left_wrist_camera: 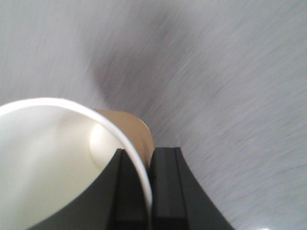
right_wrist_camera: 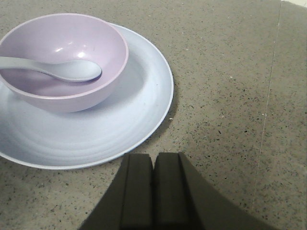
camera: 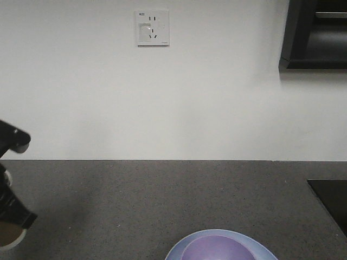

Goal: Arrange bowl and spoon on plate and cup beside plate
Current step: 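Move the left gripper to the brown paper cup and grasp it, then set the paper cup down beside the plate and open left gripper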

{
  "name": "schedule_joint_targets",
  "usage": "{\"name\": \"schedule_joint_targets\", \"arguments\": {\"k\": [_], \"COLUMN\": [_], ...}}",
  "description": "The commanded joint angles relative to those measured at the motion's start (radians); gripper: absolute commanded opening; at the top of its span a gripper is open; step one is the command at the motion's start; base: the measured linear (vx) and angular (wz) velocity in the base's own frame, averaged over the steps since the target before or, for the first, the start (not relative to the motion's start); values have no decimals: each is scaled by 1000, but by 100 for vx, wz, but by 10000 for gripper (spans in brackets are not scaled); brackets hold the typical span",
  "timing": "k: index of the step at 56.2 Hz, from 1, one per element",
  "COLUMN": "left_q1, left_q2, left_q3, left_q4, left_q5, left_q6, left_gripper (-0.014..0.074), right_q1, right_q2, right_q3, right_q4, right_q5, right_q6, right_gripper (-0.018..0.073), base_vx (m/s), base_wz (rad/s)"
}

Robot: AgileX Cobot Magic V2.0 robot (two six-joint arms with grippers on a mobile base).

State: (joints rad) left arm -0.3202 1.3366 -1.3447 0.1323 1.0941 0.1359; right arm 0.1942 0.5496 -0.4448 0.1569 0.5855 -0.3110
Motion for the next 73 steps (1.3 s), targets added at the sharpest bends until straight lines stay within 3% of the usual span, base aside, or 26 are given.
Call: {"name": "schedule_joint_targets", "arguments": {"k": [1, 15, 27, 43, 63, 73], "left_q1": [-69, -263, -354, -405, -405, -405], "left_q2": [-10, 89, 177, 242, 288, 301], "left_q3": [-110, -202, -201, -201, -201, -201], "left_q4": [-93, -151, -151, -163, -187, -185], "left_q5": [-43, -27, -31, -39, -43, -42], "left_q6": [42, 39, 35, 35, 35, 35], "left_gripper": [-1, 0, 0, 0, 9, 69], "right_q1": [-3, -3, -3, -3, -3, -3], "right_q2": [3, 3, 3, 3, 3, 3], "right_q3": [-29, -29, -29, -29, -24, -24], "right_q4": [-2, -2, -2, -2, -2, -2], "right_q5": [-67, -68, -68, -68, -68, -69], "right_q6": [1, -4, -4, -4, -3, -3], "right_gripper": [-9, -9, -9, -9, -9, -9], "base_vx": [0, 0, 0, 0, 0, 0], "base_wz": [0, 0, 0, 0, 0, 0]}}
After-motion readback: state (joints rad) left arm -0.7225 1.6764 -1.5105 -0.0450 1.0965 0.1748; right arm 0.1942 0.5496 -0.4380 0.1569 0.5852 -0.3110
